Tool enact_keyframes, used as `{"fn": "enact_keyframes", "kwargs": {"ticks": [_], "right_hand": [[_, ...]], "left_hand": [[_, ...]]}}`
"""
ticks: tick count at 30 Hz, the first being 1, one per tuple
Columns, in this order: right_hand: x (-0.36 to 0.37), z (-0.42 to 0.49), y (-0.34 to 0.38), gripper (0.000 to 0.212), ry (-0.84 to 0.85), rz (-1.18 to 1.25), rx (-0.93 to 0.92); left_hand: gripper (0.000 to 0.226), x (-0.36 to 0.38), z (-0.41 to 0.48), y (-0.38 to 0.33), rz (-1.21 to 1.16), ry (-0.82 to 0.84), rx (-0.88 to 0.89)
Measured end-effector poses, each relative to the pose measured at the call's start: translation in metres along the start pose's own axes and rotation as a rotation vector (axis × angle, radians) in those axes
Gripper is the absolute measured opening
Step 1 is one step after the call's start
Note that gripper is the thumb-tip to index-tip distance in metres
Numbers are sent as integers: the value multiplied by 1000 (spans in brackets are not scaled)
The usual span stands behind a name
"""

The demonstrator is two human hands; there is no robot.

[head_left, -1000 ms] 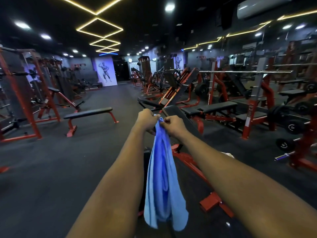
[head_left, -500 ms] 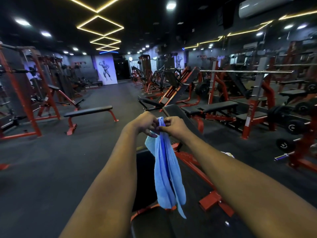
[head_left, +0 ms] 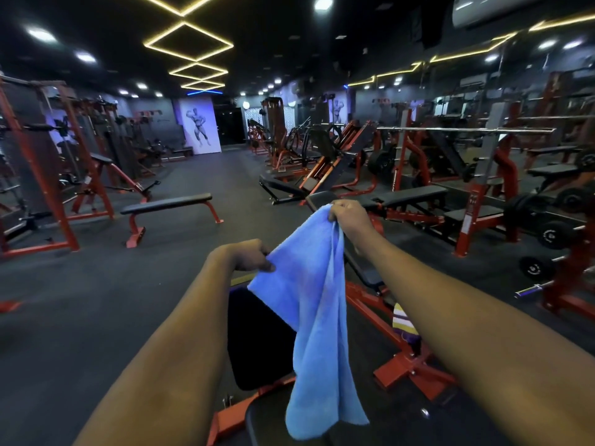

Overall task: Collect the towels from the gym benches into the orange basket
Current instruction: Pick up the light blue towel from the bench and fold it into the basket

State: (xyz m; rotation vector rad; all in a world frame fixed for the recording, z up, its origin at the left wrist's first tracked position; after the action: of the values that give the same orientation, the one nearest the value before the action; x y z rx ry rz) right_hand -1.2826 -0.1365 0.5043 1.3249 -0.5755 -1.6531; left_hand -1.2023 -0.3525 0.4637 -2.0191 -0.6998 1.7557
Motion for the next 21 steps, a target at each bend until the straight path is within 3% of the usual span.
{"fn": "enact_keyframes", "kwargs": {"ticks": [6, 9, 12, 14, 16, 21], "right_hand": [[22, -1, -50, 14, 91, -418, 115], [38, -8, -69, 13, 50, -361, 153], [59, -12, -93, 13, 121, -330, 191], [77, -12, -118, 8, 180, -308, 241], [101, -12, -157, 20, 233, -286, 280], [130, -82, -199, 25, 362, -496, 304]], "left_hand": [[19, -15, 3, 40, 35, -275, -76], [32, -9, 5, 64, -22, -420, -109], [26, 6, -1, 73, -97, -514, -61], [23, 20, -7, 78, -134, -505, -36], [21, 38, -14, 89, -152, -454, -47], [25, 117, -32, 141, -197, -238, -180]]}}
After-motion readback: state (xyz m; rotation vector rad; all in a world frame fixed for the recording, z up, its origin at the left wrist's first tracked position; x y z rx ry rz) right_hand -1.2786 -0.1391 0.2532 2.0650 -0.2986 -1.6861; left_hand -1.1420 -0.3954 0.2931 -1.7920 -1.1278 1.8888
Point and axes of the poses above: each hand's wrist, its own z-axis towards the middle knuckle, its own x-axis out of the palm, y = z × x, the point moved 5 cm from there along z, towards the middle knuckle, and after that the axes turned 15 degrees about -z, right-handed, at the moved point
